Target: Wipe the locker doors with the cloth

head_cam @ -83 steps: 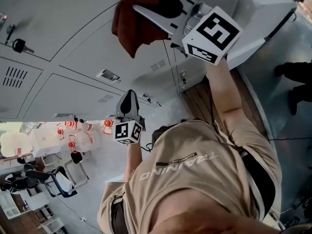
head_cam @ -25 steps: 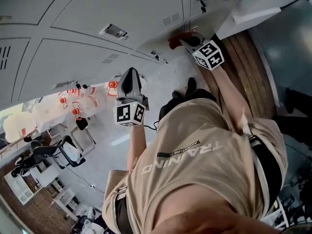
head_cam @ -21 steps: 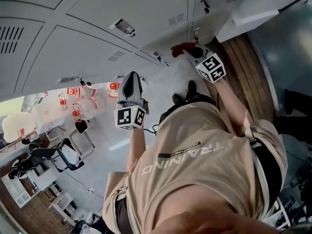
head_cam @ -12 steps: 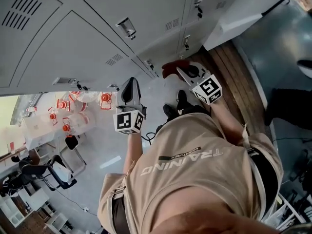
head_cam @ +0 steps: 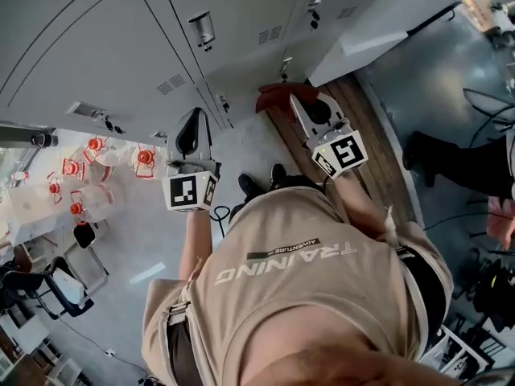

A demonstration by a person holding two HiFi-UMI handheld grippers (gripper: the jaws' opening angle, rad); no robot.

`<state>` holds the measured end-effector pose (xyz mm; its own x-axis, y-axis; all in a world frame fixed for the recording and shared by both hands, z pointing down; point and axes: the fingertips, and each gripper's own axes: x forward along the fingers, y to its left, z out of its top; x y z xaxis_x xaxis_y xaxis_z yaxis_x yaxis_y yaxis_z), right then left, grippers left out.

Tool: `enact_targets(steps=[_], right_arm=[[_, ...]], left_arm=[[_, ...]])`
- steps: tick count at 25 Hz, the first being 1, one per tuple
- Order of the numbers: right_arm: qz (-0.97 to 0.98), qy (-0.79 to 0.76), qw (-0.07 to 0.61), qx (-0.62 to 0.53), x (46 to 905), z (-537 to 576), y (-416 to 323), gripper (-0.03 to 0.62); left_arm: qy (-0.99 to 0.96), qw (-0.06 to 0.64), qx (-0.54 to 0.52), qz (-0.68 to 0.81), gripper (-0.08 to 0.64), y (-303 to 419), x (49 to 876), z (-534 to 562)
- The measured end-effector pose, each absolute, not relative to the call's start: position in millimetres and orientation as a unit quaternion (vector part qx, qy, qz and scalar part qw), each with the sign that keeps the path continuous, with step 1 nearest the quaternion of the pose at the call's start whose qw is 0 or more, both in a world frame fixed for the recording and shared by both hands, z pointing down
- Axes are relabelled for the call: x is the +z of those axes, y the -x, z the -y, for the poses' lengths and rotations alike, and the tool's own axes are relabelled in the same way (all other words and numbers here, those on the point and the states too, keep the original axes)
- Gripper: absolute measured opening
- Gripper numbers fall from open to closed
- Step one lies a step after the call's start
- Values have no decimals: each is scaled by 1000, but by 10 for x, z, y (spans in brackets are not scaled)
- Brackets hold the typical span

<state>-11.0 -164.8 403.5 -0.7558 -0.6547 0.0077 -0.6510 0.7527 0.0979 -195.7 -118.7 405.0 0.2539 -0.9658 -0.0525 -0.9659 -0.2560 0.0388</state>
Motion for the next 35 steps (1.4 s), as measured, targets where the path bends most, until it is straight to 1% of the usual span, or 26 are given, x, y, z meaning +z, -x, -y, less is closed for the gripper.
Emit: enact_targets(steps=[7,10,13,17,19,24,29,35], right_arm=[[947,-318,8,-43,3875,1635,225,28],[951,-304,18,-59,3850,1666,214,28],[955,-290,8,-55,3826,1672,213,28],[959,-280,-7,-47,3772,1686,176,28],[960,-277,-12,-41,3760,1726,149,28],[960,-277,-6,-43,3750,1792,96,28],[961,-274,-1,-45,3762,1835,75,28],[964,-265,12,-32,3913,1781,102,28]], left_arm=[[778,3,16,-629,5,2003,3935,1097],[774,18,17,-633,5,1942,3772,1085],[772,25,6,-635,5,1872,3726,1055],[775,2,11,-632,5,1756,3793,1067],[777,1,10,-629,5,1689,3810,1079],[775,-8,21,-631,5,1647,3806,1142],[780,1,15,-626,5,1602,3762,1229],[775,-21,2,-632,5,1629,3945,1206]])
